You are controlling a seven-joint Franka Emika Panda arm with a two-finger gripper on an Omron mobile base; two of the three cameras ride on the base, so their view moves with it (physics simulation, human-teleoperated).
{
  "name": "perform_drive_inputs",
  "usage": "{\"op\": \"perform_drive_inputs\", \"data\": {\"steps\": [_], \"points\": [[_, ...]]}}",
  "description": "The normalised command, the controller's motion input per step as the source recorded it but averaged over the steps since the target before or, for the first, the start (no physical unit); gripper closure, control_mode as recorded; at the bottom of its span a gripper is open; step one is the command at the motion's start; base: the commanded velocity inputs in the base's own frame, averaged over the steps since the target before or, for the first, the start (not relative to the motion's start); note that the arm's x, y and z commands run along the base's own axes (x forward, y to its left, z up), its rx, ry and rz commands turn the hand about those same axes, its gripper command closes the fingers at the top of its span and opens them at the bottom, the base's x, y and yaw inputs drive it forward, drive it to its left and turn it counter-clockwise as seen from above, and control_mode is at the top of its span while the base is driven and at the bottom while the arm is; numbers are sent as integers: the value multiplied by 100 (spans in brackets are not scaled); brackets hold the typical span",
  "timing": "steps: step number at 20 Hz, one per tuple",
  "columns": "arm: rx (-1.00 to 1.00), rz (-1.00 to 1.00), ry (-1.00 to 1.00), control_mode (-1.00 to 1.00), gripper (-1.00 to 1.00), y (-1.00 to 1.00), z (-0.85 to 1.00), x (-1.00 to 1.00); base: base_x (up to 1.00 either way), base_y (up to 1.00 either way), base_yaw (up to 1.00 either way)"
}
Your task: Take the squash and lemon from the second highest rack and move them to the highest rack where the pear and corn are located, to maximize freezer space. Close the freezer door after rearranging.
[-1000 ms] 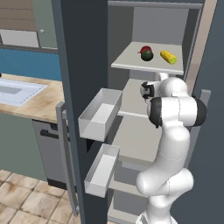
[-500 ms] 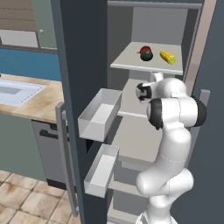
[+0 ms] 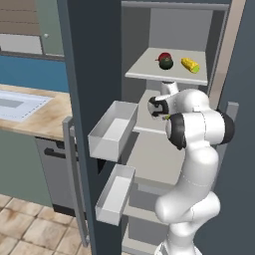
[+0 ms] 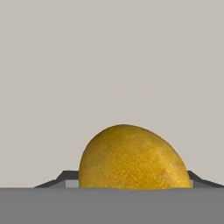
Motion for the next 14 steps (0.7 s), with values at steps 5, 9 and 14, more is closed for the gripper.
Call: {"op": "perform_drive_inputs", "data": {"steps": [5,9,14], "points": [[-3,0,0,-100,100,81,-63,-28,0,0,0],[-10,0,0,-100,100,78,-80,-30,0,0,0],[-6,5,-12,-100,100,65,-72,-43,0,0,0]]}}
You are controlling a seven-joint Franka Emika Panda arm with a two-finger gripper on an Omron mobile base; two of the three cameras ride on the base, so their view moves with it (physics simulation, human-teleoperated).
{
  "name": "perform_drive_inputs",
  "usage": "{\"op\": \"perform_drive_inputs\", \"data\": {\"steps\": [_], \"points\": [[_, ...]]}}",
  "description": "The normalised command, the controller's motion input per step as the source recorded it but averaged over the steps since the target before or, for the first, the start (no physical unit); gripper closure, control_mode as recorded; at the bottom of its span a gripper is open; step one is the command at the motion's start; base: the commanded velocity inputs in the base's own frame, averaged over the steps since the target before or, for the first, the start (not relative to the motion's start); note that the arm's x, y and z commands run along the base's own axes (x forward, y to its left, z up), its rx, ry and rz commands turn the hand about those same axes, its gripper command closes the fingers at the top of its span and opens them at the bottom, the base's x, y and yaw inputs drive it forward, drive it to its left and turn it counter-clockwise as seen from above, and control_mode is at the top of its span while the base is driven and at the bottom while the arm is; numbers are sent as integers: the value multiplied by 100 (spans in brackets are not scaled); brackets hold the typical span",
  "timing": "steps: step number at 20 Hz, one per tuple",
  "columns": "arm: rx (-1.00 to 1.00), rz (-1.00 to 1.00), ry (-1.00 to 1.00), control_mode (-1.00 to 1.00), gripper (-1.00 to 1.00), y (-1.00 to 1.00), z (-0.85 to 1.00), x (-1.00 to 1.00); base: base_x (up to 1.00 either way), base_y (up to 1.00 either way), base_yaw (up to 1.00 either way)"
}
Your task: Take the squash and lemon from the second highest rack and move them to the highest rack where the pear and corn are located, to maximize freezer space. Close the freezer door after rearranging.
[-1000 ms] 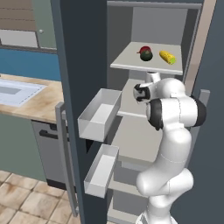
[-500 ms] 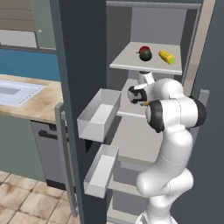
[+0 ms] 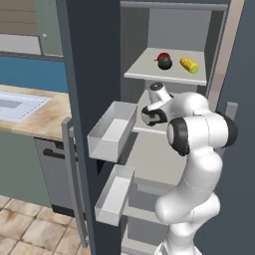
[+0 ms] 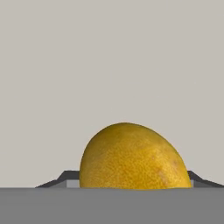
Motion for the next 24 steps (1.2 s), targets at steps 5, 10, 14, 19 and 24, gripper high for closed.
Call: {"op": "perform_drive_inputs", "data": {"steps": [5,10,14,19,24], "points": [[0,8,0,-100,100,45,-20,-72,0,0,0],[3,3,-1,-100,100,24,1,-91,0,0,0],[12,0,-6,-100,100,4,37,-81,0,0,0],[11,0,-7,-100,100,3,59,-64,0,0,0],[9,0,-5,-100,100,16,67,-43,0,0,0]]}}
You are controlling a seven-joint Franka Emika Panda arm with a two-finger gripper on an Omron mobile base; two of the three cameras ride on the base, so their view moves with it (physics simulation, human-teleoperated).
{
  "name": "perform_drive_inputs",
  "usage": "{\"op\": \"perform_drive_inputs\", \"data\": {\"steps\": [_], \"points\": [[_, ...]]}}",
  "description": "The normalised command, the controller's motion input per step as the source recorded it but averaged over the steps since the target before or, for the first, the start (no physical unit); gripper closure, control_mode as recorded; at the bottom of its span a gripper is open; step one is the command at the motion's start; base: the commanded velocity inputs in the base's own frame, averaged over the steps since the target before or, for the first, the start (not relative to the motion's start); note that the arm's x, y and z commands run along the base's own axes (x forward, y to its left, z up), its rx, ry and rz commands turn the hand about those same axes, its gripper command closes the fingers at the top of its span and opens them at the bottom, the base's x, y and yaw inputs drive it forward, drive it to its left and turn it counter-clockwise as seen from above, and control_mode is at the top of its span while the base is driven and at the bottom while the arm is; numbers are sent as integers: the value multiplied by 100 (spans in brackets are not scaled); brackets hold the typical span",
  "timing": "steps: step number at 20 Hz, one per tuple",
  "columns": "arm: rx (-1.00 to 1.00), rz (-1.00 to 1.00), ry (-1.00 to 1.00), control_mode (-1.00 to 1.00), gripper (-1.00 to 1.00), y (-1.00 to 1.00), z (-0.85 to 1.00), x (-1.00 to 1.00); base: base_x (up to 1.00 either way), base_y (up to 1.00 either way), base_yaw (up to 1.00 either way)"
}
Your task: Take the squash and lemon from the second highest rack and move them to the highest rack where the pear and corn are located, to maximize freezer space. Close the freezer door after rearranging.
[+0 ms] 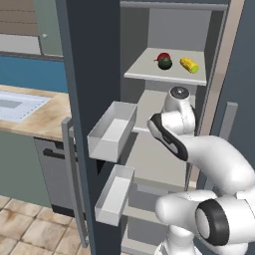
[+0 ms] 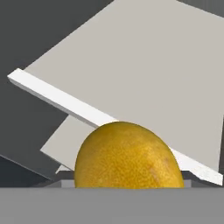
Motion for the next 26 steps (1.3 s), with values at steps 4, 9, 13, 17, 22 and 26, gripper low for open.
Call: {"op": "perform_drive_inputs", "data": {"steps": [4,9,13,17,22,26], "points": [[8,0,-2,-100,100,28,73,-15,0,0,0],[7,0,-13,-100,100,25,75,-1,0,0,0],[2,0,-15,-100,100,16,69,3,0,0,0],[0,0,-13,-100,100,17,66,20,0,0,0],[3,0,-11,-100,100,12,66,36,0,0,0],[3,-1,-7,-100,100,2,56,60,0,0,0]]}}
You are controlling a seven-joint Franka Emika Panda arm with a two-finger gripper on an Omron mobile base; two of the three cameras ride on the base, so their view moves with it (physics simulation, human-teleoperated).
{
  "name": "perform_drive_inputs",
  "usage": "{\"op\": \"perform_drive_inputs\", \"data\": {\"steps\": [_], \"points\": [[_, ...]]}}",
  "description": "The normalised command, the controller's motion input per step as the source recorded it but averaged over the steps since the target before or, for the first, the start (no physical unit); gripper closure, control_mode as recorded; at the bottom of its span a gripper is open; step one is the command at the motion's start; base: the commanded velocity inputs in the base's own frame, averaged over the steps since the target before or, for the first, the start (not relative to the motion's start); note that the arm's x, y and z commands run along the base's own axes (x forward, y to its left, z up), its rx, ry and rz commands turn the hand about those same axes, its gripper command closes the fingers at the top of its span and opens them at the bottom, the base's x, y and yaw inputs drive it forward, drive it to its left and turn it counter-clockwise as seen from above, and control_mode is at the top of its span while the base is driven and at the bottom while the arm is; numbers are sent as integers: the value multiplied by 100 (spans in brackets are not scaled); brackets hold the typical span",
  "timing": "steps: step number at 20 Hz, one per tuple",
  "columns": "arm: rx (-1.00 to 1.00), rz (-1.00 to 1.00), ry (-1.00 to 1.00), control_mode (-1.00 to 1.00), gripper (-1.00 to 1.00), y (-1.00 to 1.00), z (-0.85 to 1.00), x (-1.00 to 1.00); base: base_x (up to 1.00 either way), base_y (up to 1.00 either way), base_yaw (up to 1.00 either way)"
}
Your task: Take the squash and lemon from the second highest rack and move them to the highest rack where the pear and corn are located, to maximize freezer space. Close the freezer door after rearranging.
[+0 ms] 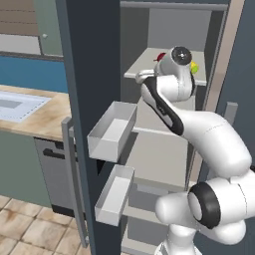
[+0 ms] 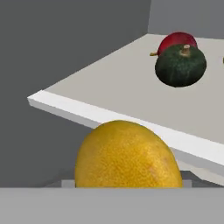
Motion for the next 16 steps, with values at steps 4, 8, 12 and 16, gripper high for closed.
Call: {"op": "perform_drive_inputs", "data": {"steps": [4,8,12,16], "points": [[3,0,-13,-100,100,0,39,60,0,0,0],[6,0,-1,-100,100,0,17,73,0,0,0],[11,0,12,-100,100,0,-6,84,0,0,0],[9,0,23,-100,100,0,-11,90,0,0,0]]}}
